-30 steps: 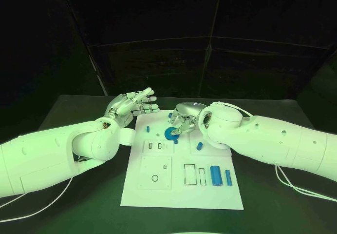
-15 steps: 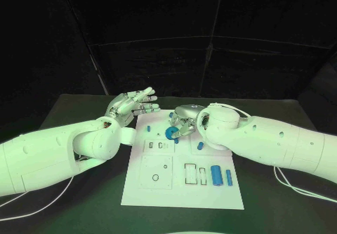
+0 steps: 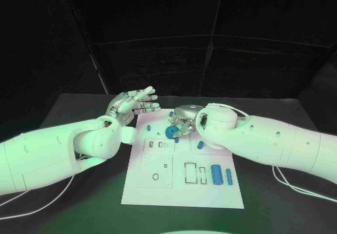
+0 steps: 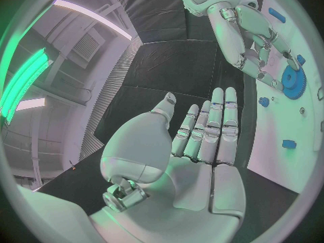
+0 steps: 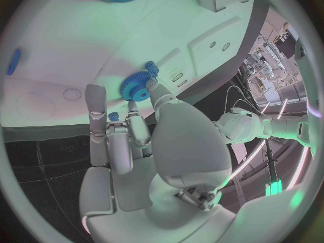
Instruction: Assemble the parts on the task board
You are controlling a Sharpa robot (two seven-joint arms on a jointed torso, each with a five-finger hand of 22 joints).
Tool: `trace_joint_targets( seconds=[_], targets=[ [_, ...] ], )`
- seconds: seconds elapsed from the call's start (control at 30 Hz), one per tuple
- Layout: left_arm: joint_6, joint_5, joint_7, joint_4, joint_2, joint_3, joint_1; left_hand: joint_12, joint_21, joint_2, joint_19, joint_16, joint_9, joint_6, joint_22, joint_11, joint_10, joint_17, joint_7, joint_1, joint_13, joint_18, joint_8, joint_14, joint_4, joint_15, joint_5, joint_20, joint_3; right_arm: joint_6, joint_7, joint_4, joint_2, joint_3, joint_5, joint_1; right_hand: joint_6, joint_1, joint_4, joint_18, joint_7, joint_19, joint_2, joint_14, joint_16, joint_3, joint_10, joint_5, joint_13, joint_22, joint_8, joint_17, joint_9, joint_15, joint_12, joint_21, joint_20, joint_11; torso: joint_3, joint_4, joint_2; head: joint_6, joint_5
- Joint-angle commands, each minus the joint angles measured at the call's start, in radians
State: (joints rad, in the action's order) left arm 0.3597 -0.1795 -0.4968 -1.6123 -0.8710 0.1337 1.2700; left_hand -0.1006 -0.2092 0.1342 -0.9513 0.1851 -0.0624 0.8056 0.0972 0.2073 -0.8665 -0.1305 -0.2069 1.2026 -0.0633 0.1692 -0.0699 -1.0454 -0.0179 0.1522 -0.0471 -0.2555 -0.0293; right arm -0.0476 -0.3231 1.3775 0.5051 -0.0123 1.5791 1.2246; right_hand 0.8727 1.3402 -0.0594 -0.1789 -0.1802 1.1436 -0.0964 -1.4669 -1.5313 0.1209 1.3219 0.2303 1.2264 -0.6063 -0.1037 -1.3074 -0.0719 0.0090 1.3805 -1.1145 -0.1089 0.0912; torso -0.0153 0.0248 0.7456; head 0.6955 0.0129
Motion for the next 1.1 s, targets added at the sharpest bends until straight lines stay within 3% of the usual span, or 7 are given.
trace_joint_targets(
  seconds=[0.03, 0.27, 0.53, 0.67, 0.83, 1.1],
  targets=[
    [-0.014, 0.004, -0.006, 0.000, 0.001, -0.001, 0.002, 0.006, 0.005, 0.001, -0.009, -0.006, 0.001, -0.005, -0.001, 0.002, 0.008, 0.001, -0.050, 0.006, 0.001, 0.012, 0.005, -0.007, 0.006, -0.001, -0.006, 0.000, 0.000, 0.020, 0.000, -0.005, -0.004, -0.001, 0.019, 0.000, 0.006, 0.014, 0.011, 0.015, 0.002, -0.001, 0.005, -0.078, -0.005, 0.001, -0.004, -0.008, 0.001, 0.001, -0.002, -0.140, -0.001, 0.004, -0.005, -0.005, -0.008, -0.001, -0.0006, 0.0003, 0.000, 0.001, 0.001],
    [-0.015, 0.004, -0.006, 0.001, 0.001, -0.001, 0.002, 0.006, 0.005, 0.001, -0.009, -0.006, 0.001, -0.005, -0.001, 0.002, 0.008, 0.001, -0.050, 0.006, 0.001, 0.012, 0.005, -0.007, 0.006, -0.001, -0.006, 0.000, 0.000, 0.000, 0.000, -0.015, -0.011, -0.004, 0.037, -0.003, 0.043, 0.035, 0.027, 0.015, 0.010, 0.000, 0.025, -0.079, -0.006, 0.018, 0.008, -0.033, 0.016, -0.001, -0.025, -0.142, -0.008, -0.001, 0.003, -0.007, -0.004, -0.007, -0.0003, -0.0003, 0.000, 0.002, 0.003],
    [-0.017, 0.004, -0.004, 0.001, 0.002, -0.001, 0.002, 0.006, 0.005, 0.001, -0.009, -0.006, 0.001, -0.005, -0.001, 0.002, 0.008, 0.001, -0.050, 0.006, 0.001, 0.012, 0.005, -0.007, 0.006, -0.001, -0.006, 0.000, 0.000, -0.068, 0.015, -0.018, -0.015, -0.007, 0.050, -0.005, 0.096, 0.045, 0.042, 0.019, 0.025, 0.016, 0.048, -0.081, -0.009, 0.050, 0.041, -0.051, 0.054, -0.027, -0.061, -0.154, -0.017, -0.013, 0.025, -0.024, 0.006, -0.021, -0.0010, -0.0003, -0.001, 0.001, 0.003],
    [-0.018, 0.004, -0.004, 0.001, 0.002, -0.001, 0.002, 0.006, 0.005, 0.001, -0.009, -0.006, 0.001, -0.005, -0.001, 0.002, 0.008, 0.001, -0.050, 0.006, 0.001, 0.012, 0.005, -0.007, 0.006, -0.001, -0.006, 0.000, 0.000, -0.112, 0.029, -0.016, -0.013, -0.008, 0.047, -0.006, 0.111, 0.043, 0.046, 0.022, 0.031, 0.027, 0.054, -0.083, -0.010, 0.066, 0.054, -0.032, 0.070, -0.045, -0.070, -0.159, -0.017, -0.018, 0.034, -0.034, 0.011, -0.027, -0.0006, 0.0001, -0.001, 0.001, 0.003],
    [-0.016, 0.004, -0.005, -0.002, 0.002, -0.001, 0.002, 0.006, 0.005, 0.001, -0.009, -0.006, 0.001, -0.005, -0.001, 0.002, 0.008, 0.001, -0.050, 0.006, 0.001, 0.012, 0.005, -0.007, 0.006, -0.001, -0.006, 0.000, 0.000, -0.170, 0.052, -0.013, -0.008, -0.008, 0.020, -0.007, 0.130, 0.025, 0.043, 0.028, 0.039, 0.050, 0.057, -0.085, -0.013, 0.092, 0.080, 0.033, 0.100, -0.080, -0.078, -0.167, -0.016, -0.025, 0.051, -0.055, 0.018, -0.035, -0.0008, -0.0002, -0.001, 0.000, 0.004],
    [-0.015, 0.004, -0.006, -0.004, 0.000, -0.001, 0.002, 0.006, 0.005, 0.001, -0.009, -0.006, 0.001, -0.005, -0.001, 0.002, 0.008, 0.001, -0.050, 0.006, 0.001, 0.012, 0.005, -0.007, 0.006, -0.001, -0.006, 0.000, 0.000, -0.223, 0.067, 0.001, 0.004, -0.008, 0.008, -0.008, 0.133, 0.019, 0.044, 0.029, 0.041, 0.054, 0.056, -0.085, -0.014, 0.103, 0.085, 0.046, 0.106, -0.087, -0.078, -0.170, -0.015, -0.027, 0.054, -0.060, 0.021, -0.037, -0.0004, -0.0008, 0.000, -0.001, 0.006]
  ],
)
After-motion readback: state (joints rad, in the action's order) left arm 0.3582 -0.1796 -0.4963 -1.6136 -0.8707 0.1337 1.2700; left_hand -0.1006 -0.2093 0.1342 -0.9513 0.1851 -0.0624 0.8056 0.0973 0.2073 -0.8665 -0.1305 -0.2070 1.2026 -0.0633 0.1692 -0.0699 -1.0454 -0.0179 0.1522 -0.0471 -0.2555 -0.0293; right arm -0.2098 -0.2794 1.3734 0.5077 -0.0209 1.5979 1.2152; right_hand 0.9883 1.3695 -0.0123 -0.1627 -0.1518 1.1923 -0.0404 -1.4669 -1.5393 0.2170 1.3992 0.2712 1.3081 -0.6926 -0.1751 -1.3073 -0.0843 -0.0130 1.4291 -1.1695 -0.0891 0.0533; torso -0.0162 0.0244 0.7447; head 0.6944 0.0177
